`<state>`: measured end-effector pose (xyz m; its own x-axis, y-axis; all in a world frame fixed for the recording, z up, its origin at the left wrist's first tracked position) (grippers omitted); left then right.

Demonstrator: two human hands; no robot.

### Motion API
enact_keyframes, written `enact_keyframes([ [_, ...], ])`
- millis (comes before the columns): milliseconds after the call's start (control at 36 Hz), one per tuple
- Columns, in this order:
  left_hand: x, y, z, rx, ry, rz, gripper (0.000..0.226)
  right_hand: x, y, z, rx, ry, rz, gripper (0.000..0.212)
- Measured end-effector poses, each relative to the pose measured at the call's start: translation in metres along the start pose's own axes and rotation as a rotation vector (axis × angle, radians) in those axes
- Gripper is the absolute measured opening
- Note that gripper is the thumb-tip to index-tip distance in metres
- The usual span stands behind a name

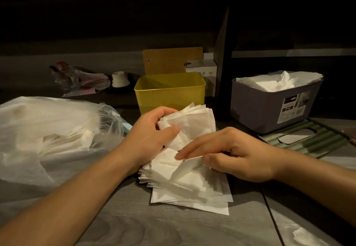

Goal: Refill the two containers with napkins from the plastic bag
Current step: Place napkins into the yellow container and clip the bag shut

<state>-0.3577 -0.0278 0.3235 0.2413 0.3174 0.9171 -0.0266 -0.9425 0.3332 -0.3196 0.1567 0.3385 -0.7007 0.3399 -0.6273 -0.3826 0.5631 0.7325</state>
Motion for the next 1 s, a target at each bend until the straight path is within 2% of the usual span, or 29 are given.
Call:
enact_keyframes([
  [139, 0.004, -0.001, 0.002, -0.019, -0.016, -0.008, 0.028, -0.001, 0.002, 0.001, 0.057, 0.103, 0.109, 0.026],
  [417, 0.007, 0.0, 0.008, -0.05, -0.001, 0.03, 0.03, -0.019, -0.008, 0.002, -0.044, 0.368, 0.459, 0.043],
  [583, 0.005, 0.0, 0.007, -0.055, 0.013, 0.025, 0.03, -0.018, -0.006, 0.003, -0.034, 0.37, 0.497, 0.034],
  [750, 0.005, 0.001, 0.006, -0.058, 0.015, 0.019, 0.031, -0.017, -0.005, 0.004, -0.125, 0.343, 0.509, 0.047],
  [1000, 0.007, 0.0, 0.008, -0.047, 0.031, -0.022, 0.031, -0.013, -0.004, 0.004, 0.007, 0.33, 0.455, 0.036],
])
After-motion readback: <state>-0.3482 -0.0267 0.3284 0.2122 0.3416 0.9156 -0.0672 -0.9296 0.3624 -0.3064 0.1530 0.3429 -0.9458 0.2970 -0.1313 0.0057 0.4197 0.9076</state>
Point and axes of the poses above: each hand's wrist, its own z-axis away from the middle knuckle, its own y-axis out of the back of the hand, x = y × z, the point moved 4 cm from there along -z, towards the middle knuckle, and after that the axes turned 3 degrees about x, right-handed, at the moved point
